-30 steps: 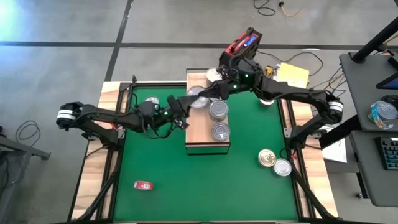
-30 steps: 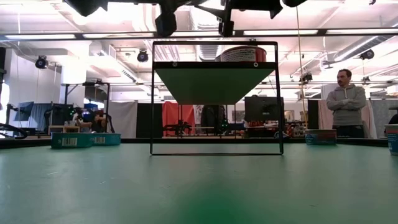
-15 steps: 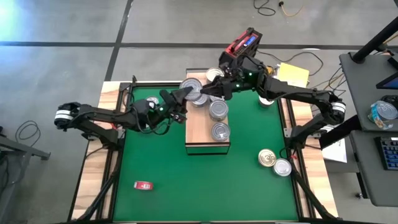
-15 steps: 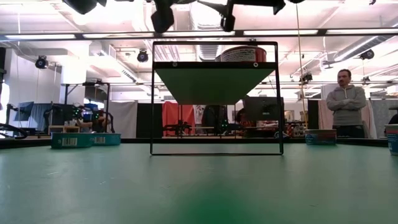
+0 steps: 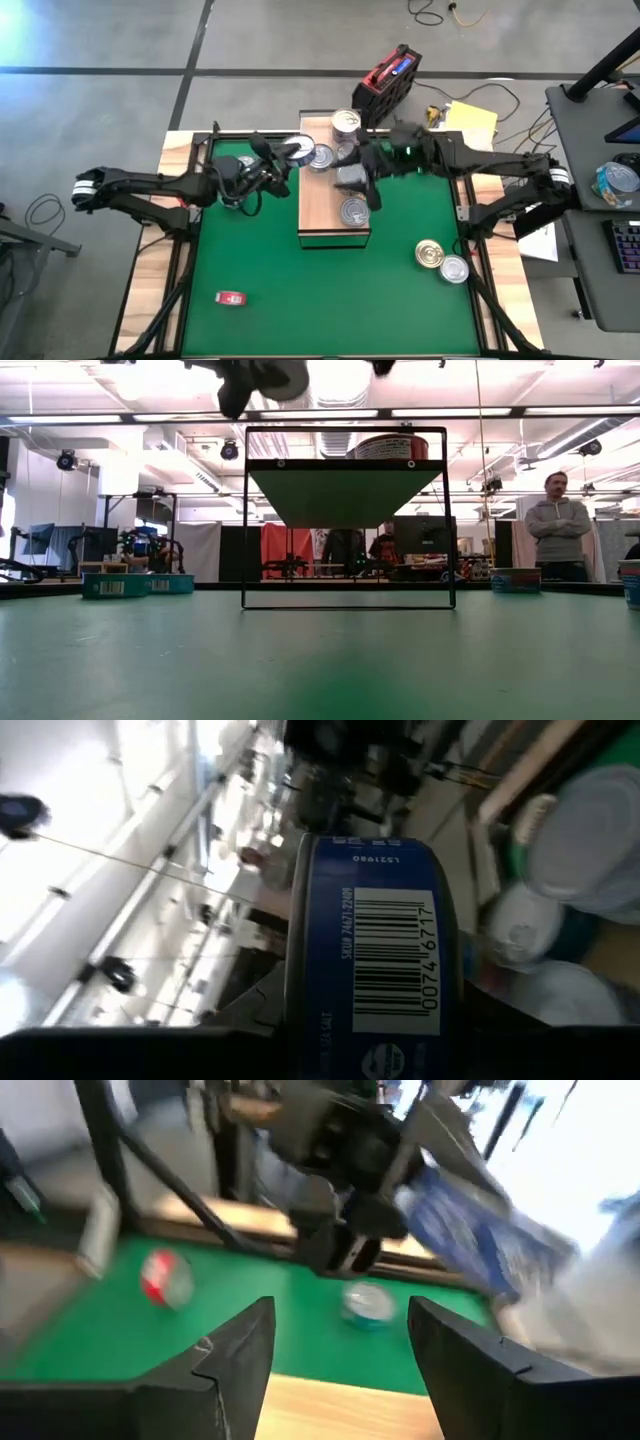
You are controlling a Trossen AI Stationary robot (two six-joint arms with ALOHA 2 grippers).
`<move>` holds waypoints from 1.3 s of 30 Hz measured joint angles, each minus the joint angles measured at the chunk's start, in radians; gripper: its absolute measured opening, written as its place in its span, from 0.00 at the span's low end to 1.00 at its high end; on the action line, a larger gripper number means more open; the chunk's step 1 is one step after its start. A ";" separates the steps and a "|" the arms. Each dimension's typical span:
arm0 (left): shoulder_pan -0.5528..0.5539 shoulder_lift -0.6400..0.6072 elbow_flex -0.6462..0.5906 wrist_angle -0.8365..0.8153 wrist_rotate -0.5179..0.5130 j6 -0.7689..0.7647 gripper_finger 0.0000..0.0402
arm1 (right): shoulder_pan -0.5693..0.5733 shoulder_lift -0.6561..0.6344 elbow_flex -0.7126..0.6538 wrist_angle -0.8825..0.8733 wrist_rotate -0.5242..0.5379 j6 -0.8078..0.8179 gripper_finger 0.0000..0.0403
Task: Stack canned seafood by type on shelf
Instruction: Stack the blue tuna can on top of the blue tuna can on the shelf
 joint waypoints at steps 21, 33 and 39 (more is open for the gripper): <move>-0.036 0.085 -0.002 -0.025 0.083 -0.157 0.27 | 0.335 0.153 0.012 0.134 1.005 -0.592 0.50; -0.048 0.083 -0.001 -0.004 0.124 -0.157 0.27 | 0.335 0.157 0.033 0.127 0.953 -0.638 0.58; -0.057 0.083 -0.001 0.006 0.181 -0.156 0.27 | 0.335 0.157 0.031 0.126 0.941 -0.656 0.67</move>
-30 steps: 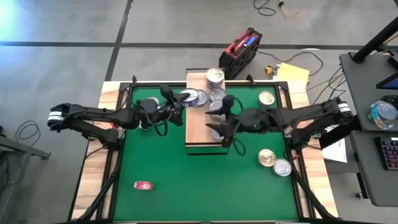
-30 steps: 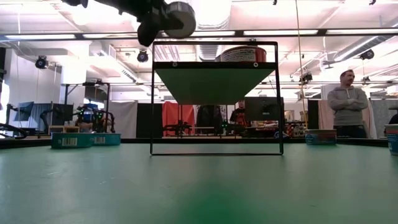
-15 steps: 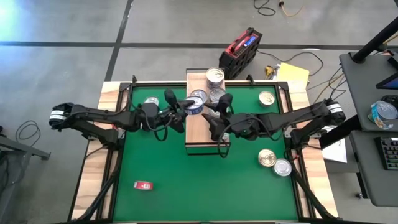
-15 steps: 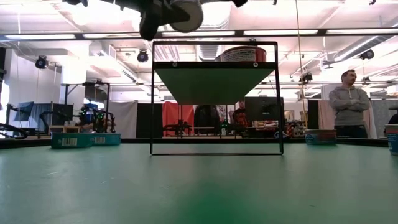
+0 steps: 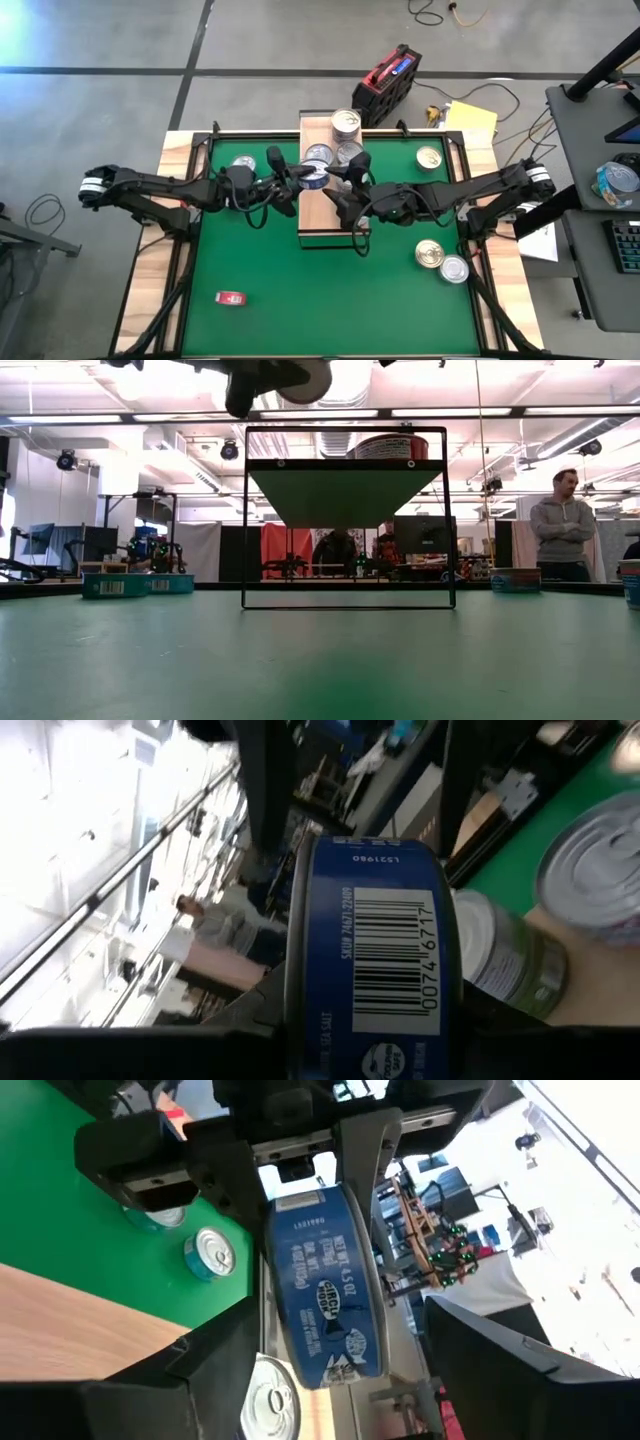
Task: Stack canned seafood by type on shelf
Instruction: Stack the blue tuna can on top of the blue tuna can on the shelf
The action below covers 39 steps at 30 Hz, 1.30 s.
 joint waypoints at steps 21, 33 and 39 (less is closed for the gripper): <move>-0.016 0.000 0.000 0.014 0.079 -0.001 0.27 | -0.018 0.042 0.000 -0.001 -0.033 -0.094 0.50; -0.017 0.000 0.001 0.005 0.040 0.009 0.34 | -0.019 0.048 0.020 -0.015 -0.030 -0.119 0.32; -0.017 -0.001 0.003 -0.009 -0.027 -0.020 0.38 | -0.019 0.050 0.033 -0.030 -0.006 -0.117 0.32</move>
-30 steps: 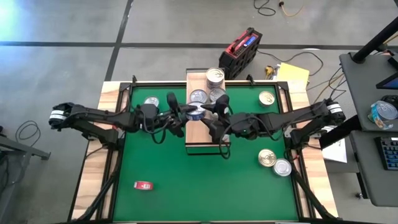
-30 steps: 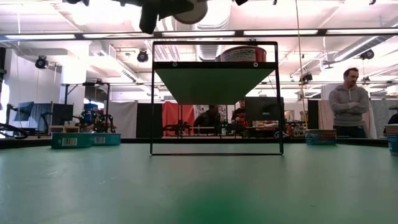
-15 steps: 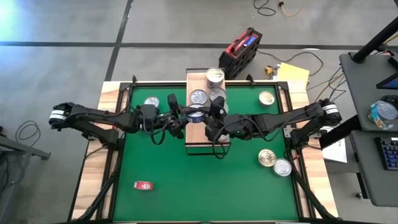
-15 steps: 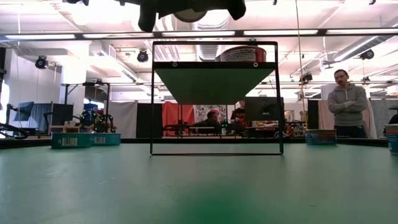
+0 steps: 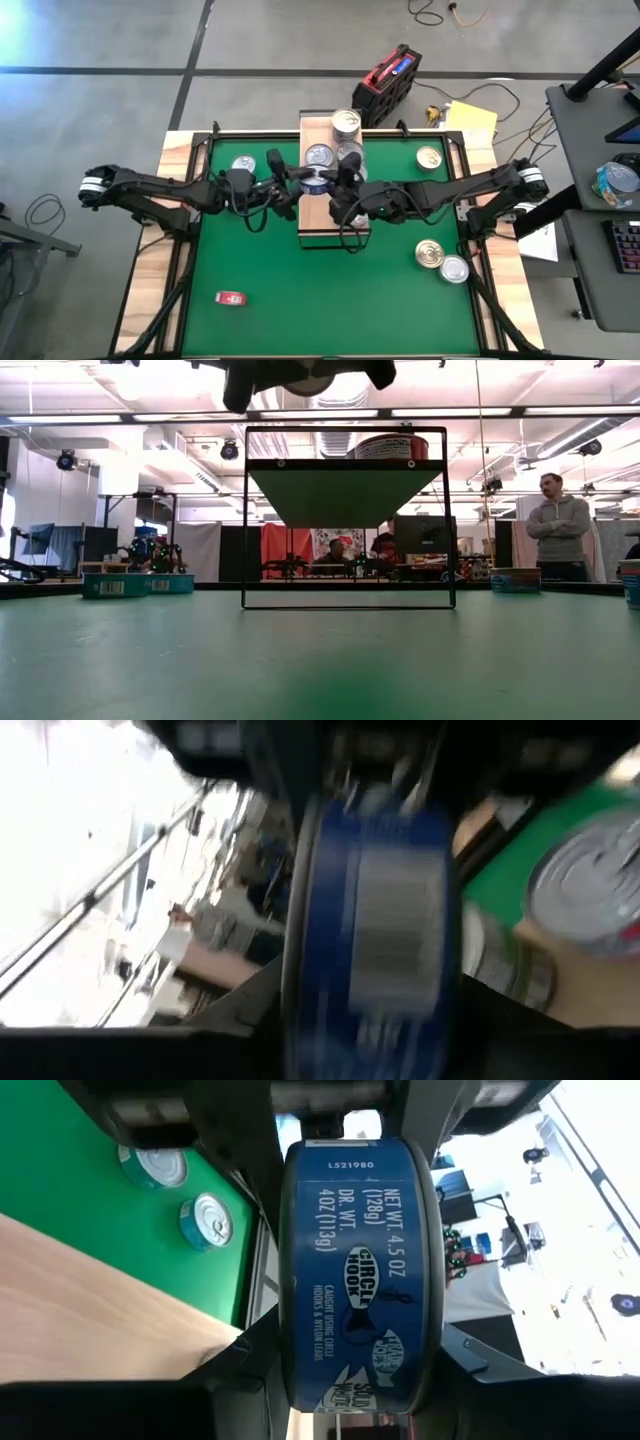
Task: Stack canned seafood by type on shelf
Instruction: Stack the blue tuna can on top of the blue tuna can on the shelf
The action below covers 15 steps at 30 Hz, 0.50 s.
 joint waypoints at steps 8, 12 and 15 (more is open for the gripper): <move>0.002 -0.001 -0.002 0.010 -0.073 0.031 0.55 | 0.002 -0.004 0.002 0.004 0.023 0.006 0.32; 0.004 -0.013 -0.002 -0.007 -0.167 0.073 0.60 | 0.000 -0.004 0.002 -0.025 0.122 -0.001 0.32; 0.006 -0.036 -0.003 -0.016 -0.197 0.056 0.61 | -0.005 -0.004 0.003 -0.032 0.134 0.012 0.32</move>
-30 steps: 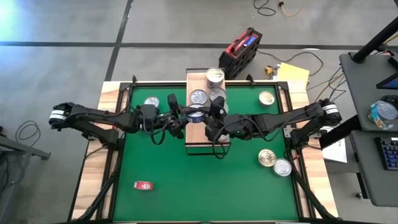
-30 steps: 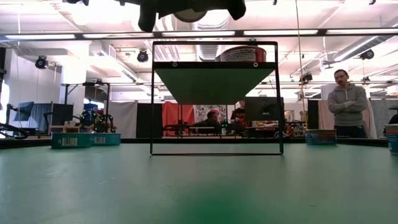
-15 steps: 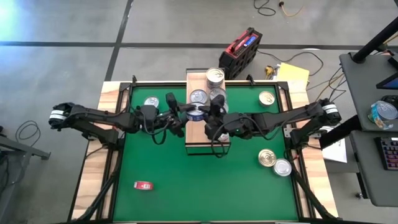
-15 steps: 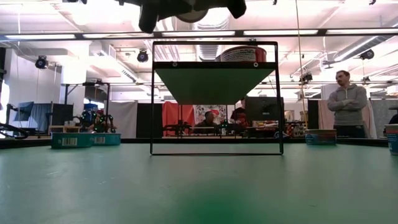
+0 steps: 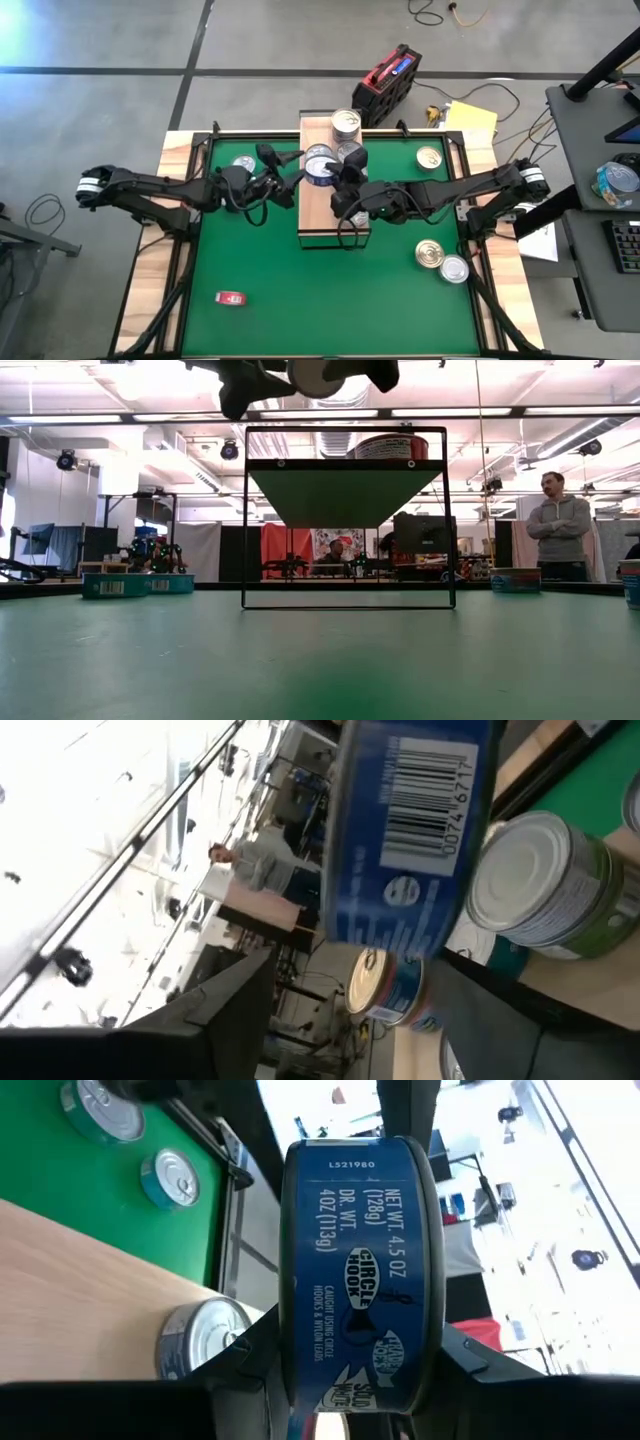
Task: Stack canned seafood by type on shelf
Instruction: Stack the blue tuna can on top of the blue tuna can on the shelf
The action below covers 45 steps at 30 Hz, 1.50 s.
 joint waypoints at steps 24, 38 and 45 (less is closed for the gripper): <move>0.068 -0.394 -0.222 -0.089 0.033 -0.446 0.54 | -0.096 0.177 0.063 0.010 0.033 -0.062 0.32; 0.069 -0.302 -0.285 -0.059 0.213 -0.446 0.53 | -0.138 0.206 0.066 0.010 0.057 0.034 0.32; 0.073 -0.192 -0.278 0.092 0.213 -0.328 0.53 | -0.138 0.204 0.066 0.008 0.058 0.027 0.32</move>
